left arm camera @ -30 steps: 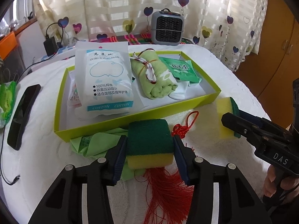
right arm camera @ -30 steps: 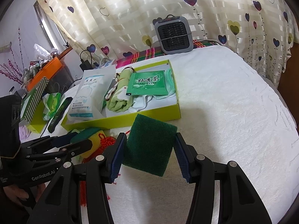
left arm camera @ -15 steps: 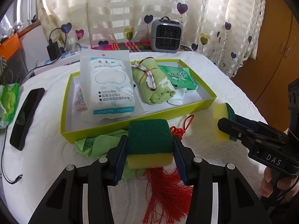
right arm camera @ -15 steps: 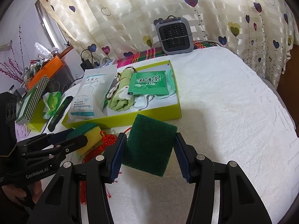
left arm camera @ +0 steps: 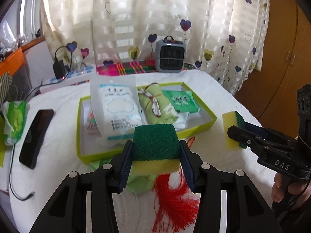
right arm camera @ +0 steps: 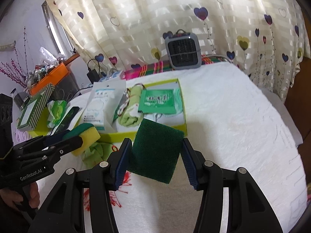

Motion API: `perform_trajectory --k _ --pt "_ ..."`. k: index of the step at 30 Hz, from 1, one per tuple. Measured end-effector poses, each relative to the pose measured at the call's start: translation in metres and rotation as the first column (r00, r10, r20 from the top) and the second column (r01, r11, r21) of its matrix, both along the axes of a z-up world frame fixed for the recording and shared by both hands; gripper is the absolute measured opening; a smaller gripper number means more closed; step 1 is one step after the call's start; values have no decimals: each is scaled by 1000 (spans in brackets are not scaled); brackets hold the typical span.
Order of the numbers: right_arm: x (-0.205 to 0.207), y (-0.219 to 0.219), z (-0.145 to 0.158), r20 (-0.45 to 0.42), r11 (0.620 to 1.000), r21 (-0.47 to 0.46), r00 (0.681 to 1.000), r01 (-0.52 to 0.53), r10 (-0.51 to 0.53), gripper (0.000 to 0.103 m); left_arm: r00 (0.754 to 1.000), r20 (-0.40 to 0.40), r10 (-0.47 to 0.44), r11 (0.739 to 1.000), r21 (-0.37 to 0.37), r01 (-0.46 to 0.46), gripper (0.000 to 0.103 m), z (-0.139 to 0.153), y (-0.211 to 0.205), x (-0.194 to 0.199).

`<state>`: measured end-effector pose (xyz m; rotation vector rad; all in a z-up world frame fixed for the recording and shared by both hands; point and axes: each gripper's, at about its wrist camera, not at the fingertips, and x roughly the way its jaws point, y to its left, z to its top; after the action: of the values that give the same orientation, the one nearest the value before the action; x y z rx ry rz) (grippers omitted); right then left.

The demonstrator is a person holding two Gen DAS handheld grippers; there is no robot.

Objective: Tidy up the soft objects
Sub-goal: 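Lift the scouring pad and yellow-green sponge above the table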

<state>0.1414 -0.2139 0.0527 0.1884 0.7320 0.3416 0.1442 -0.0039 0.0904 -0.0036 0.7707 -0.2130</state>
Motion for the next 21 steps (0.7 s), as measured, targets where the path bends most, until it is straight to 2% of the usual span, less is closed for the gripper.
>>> perform_trajectory --k 11,15,18,21 --pt "27 2 16 19 1000 -31 1000 -4 5 52 999 46 4 1000 -7 -3 46 18 7 45" --pt "42 7 11 16 998 -64 1000 2 -1 52 999 35 -3 1000 -7 3 46 15 4 65" --pt "53 9 7 3 998 -68 1000 8 -8 52 999 46 -4 1000 26 3 46 12 0 78" --pt "63 11 2 -7 997 -79 1000 9 -9 52 1000 25 -10 1000 3 10 46 5 -1 92"
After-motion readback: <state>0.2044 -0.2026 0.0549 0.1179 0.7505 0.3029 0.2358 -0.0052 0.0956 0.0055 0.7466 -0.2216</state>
